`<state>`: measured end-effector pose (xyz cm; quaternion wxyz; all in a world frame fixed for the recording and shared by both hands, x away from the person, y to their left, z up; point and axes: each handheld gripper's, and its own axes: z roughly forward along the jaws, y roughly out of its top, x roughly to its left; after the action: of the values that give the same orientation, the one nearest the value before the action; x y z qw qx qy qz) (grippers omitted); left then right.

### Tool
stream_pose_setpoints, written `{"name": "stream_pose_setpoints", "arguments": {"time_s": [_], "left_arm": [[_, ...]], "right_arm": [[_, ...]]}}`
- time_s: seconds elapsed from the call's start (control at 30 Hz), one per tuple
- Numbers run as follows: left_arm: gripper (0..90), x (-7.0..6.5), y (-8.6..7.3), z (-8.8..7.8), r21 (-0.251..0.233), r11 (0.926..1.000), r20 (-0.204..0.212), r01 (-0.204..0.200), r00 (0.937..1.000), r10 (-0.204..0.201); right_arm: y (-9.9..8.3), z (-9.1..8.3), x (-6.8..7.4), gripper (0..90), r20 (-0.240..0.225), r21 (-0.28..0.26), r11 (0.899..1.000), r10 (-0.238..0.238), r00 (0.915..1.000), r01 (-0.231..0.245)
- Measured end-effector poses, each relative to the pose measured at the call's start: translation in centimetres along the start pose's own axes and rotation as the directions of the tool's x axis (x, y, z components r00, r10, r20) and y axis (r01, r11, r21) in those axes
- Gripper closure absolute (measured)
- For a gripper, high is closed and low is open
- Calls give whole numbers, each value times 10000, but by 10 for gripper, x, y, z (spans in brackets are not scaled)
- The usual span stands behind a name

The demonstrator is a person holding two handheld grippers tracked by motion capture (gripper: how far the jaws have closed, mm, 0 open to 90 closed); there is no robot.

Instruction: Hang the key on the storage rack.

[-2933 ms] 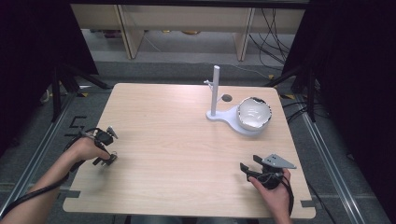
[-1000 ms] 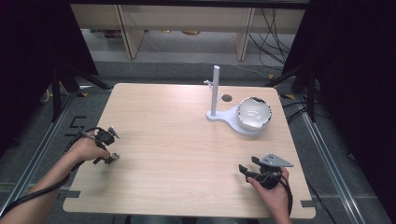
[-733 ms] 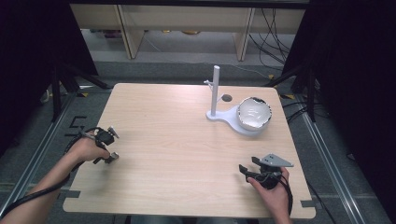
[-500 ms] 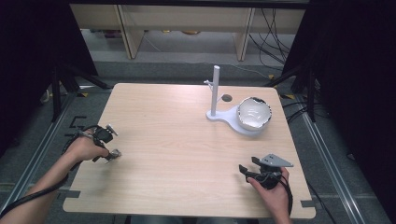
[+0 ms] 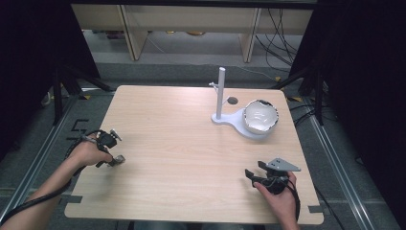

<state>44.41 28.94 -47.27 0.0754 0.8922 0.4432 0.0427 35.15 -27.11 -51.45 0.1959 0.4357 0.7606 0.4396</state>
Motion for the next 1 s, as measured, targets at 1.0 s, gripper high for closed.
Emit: {"name": "stream_pose_setpoints", "arguments": {"time_s": [1.0], "left_arm": [[832, 0, 8, -37, -2284, 9736, -308, -17, 9995, -55]], "right_arm": [[0, 0, 4, 336, -61, 221, 9984, 519, 9986, -518]]}}
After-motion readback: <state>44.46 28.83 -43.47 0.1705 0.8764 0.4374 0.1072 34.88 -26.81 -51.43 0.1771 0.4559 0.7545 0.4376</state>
